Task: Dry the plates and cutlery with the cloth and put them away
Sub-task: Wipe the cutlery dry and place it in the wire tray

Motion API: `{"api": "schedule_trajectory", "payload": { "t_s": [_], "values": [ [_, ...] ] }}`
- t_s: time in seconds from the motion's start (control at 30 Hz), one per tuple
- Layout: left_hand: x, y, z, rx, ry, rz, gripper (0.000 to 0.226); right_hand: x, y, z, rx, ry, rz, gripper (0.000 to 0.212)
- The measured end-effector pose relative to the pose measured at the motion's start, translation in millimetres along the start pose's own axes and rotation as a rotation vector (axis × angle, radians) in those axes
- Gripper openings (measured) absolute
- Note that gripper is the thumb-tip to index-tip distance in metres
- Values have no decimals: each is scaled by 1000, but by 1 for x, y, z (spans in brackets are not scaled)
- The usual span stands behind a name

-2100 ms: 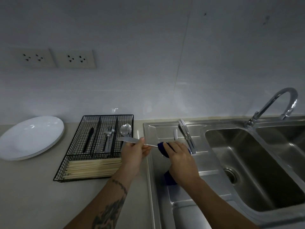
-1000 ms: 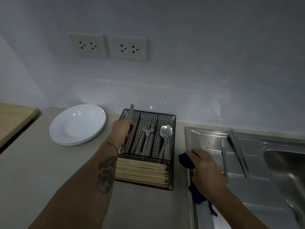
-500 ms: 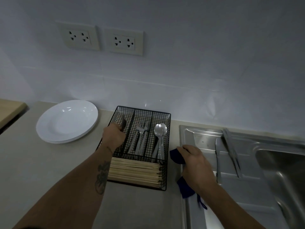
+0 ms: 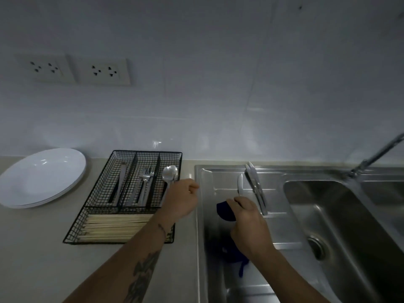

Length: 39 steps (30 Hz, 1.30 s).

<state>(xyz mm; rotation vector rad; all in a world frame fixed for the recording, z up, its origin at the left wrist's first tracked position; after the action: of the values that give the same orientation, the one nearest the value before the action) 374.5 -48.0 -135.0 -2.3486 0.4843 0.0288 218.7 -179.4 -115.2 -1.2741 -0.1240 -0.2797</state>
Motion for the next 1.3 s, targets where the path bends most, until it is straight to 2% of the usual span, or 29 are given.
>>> {"api": "schedule_trajectory", "payload": {
  "t_s": [0.23, 0.33, 0.43, 0.5, 0.67, 0.77, 0.9, 1.03, 1.17, 1.23, 1.3],
  "values": [
    [-26, 113, -40, 137, 36, 153, 20, -39, -16, -56, -58, 103, 33, 65],
    [-29, 142, -54, 159, -7, 124, 31, -52, -20, -79, -58, 125, 82, 66],
    [-29, 162, -62, 214, -51, 64, 9, -55, -24, -100, -21, 136, 123, 66],
    [-28, 172, -65, 237, -89, 18, 18, -53, -26, -113, -7, 118, 150, 66],
    [-29, 178, -74, 331, -183, -32, 36, -49, -17, -128, 63, 62, 210, 61],
    [-28, 177, -74, 294, -211, -23, 40, -56, -8, -134, 166, 98, 215, 63],
    [-30, 171, -67, 258, -221, -26, 48, -73, 7, -140, 180, 79, 233, 72],
    [-37, 162, -57, 310, -205, -40, 34, -86, 15, -139, 167, 10, 180, 79],
    [-46, 149, -51, 366, -157, -62, 32, -90, 15, -138, 140, -37, 137, 74],
    [-50, 142, -50, 389, -114, -70, 27, -89, 14, -142, 158, -24, 96, 67],
    [-55, 135, -49, 401, -64, -67, 26, -84, 8, -145, 267, 85, 40, 61]
  ]
}}
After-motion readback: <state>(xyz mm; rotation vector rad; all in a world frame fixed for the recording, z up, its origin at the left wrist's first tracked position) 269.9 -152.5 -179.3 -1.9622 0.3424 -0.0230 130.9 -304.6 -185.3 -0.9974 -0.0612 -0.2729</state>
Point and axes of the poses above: each hand's wrist, its own x-axis towards the middle knuckle, its own y-axis out of the palm, z = x × y, the point moved 5 cm from there along x, towards the middle knuckle, and after that the axes turned 11 degrees about -y, right-handed, at the moved point
